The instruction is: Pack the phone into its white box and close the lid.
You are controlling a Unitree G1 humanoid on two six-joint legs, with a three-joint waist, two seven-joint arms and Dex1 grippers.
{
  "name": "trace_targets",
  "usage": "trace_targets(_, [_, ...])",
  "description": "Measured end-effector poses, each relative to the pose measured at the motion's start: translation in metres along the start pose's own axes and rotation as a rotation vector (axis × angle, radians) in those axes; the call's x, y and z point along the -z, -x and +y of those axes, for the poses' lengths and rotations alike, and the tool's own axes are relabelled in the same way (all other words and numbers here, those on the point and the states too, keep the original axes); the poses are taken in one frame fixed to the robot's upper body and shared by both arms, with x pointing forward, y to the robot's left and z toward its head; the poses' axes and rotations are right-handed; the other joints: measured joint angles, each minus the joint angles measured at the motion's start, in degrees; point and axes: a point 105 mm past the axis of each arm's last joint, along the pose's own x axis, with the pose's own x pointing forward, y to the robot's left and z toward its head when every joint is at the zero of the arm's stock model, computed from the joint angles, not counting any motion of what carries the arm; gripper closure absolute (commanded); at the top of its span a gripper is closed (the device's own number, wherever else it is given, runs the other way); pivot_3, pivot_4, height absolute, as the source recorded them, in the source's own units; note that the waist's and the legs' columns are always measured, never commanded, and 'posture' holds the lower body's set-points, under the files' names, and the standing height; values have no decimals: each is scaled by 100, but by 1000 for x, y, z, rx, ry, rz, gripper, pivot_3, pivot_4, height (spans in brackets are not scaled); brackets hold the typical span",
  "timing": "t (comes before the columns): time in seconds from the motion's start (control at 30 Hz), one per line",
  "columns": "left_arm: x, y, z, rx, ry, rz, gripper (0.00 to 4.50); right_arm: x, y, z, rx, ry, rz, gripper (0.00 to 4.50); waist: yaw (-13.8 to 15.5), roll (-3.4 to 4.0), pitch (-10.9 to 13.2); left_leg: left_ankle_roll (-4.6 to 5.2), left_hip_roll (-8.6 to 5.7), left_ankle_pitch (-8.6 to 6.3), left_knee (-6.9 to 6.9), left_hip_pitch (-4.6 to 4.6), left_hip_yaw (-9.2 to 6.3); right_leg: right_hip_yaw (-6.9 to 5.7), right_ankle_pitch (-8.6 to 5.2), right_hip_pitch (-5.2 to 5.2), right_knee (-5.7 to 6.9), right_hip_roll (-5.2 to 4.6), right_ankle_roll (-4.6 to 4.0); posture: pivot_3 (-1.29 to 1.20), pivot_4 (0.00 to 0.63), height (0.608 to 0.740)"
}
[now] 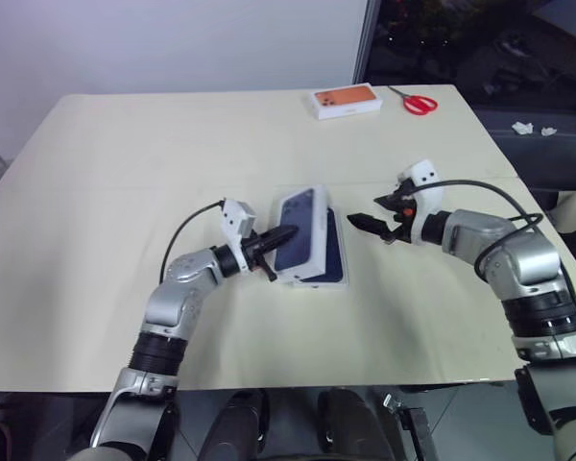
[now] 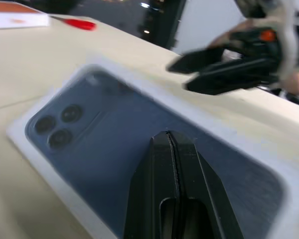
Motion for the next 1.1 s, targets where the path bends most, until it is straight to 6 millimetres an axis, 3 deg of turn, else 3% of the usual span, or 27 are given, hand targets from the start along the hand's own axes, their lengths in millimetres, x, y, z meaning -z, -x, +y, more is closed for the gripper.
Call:
trace_targets(0.1, [-5,13,13,-45,-9,10,4500,9,-4,6,-25,42,26,1353,8,0,0,-4,3,2,0,0,-4,2,0,0,1,1,0,0,150,740])
trace_targets(0.3, [-16,36,32,-124,-43,14,4500,9,-7,7,-19,108,27,4447,42,-1,3,-4,-3,1,0,0,-6,2,0,2,-4,-5,-1,0,150,740])
trace_targets(0.4, [-7,44,41,-162,-47,61,4500,10,-8,8,-23,147,35,4447,36,-1,3,-4,-5,1,1,0,-5,3,1,2,-3,-7,-2,0,150,740])
trace_targets(0.53, [32,56,59,-262,2,192,4500,17,-13,9,-20,165,58,4447,32,-3,3,-5,-6,2,1,2,-7,2,1,2,0,-6,-2,0,150,740])
trace_targets(0.63, [31,48,59,-246,-19,191,4500,22,-15,8,-21,159,74,4447,50,-3,4,-6,-8,2,2,1,-9,0,1,3,0,-10,-2,0,150,740])
trace_targets(0.87, [38,3,26,-71,10,238,4500,23,-20,14,-34,174,81,4447,94,-3,4,-5,-22,2,4,1,-11,2,1,5,0,-17,-1,0,150,740])
trace_targets(1.1, [40,-6,18,-32,0,254,4500,21,-18,14,-26,219,92,4447,121,-2,3,-6,-21,2,5,2,-12,1,1,4,4,-16,-1,0,150,740])
